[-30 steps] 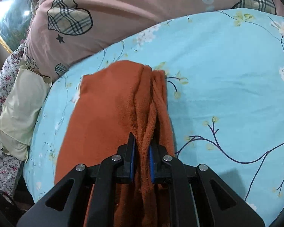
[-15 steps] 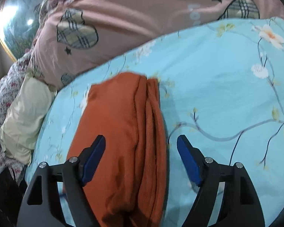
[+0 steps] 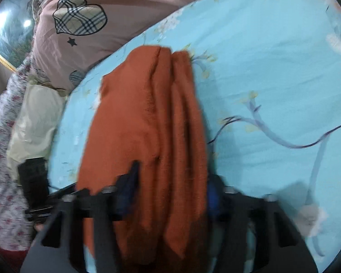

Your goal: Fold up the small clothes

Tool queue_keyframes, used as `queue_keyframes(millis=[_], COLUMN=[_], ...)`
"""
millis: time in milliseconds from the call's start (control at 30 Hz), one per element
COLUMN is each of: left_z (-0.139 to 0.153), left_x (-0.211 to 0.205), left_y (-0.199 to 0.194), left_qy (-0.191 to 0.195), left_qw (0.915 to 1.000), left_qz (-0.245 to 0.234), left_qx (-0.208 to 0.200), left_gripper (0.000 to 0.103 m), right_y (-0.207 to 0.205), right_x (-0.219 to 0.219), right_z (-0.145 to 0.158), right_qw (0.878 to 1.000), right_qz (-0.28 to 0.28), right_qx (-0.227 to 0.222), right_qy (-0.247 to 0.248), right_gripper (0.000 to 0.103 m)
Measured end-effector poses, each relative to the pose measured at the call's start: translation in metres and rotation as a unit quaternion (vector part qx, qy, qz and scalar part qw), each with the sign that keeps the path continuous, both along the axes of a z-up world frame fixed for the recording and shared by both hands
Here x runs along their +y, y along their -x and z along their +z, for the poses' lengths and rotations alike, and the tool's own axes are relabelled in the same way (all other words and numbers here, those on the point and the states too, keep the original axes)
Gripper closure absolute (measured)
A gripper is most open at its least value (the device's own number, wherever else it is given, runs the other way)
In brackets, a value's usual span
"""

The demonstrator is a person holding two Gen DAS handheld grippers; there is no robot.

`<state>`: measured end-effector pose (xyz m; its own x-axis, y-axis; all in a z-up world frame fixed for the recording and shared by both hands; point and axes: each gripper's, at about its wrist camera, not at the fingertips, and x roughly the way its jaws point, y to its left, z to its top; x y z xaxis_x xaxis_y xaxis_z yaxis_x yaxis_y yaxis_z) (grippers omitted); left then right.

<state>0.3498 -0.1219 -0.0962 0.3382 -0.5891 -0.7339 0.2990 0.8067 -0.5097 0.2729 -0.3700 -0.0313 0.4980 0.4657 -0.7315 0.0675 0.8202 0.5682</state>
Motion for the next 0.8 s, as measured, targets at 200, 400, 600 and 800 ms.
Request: queue_keyframes(millis=[200, 400, 600, 800], left_z=[0.008, 0.058, 0.088, 0.082], left_x=[-0.006, 0.031, 0.104, 0.174], left_y=[-0.005, 0.039, 0.089, 0.131], left_qy=[0.021, 0.014, -0.005, -0.037], left_qw=[0.9997, 0.9973, 0.9935, 0.9895], left_qz=[-0.003, 0.007, 0.053, 0.092], left_qx=[-0.015, -0.072, -0.100, -0.106], left_gripper=[0.073, 0.079, 0.079, 0.078], right_y=[0.015, 0.031, 0.034, 0.040], right_x=[0.016, 0.077, 0.156, 0.199], right_z=[0.018, 0.035, 0.023, -0.008], right_qw=[1.000, 0.997, 0.992, 0.992], right_qz=[-0.013, 0.026, 0.080, 0.093], right_qx=[-0.026, -0.062, -0.071, -0.037], right_qy=[-0.004, -0.039, -0.069, -0.074], right_gripper=[0.078, 0.080, 0.080, 0.080])
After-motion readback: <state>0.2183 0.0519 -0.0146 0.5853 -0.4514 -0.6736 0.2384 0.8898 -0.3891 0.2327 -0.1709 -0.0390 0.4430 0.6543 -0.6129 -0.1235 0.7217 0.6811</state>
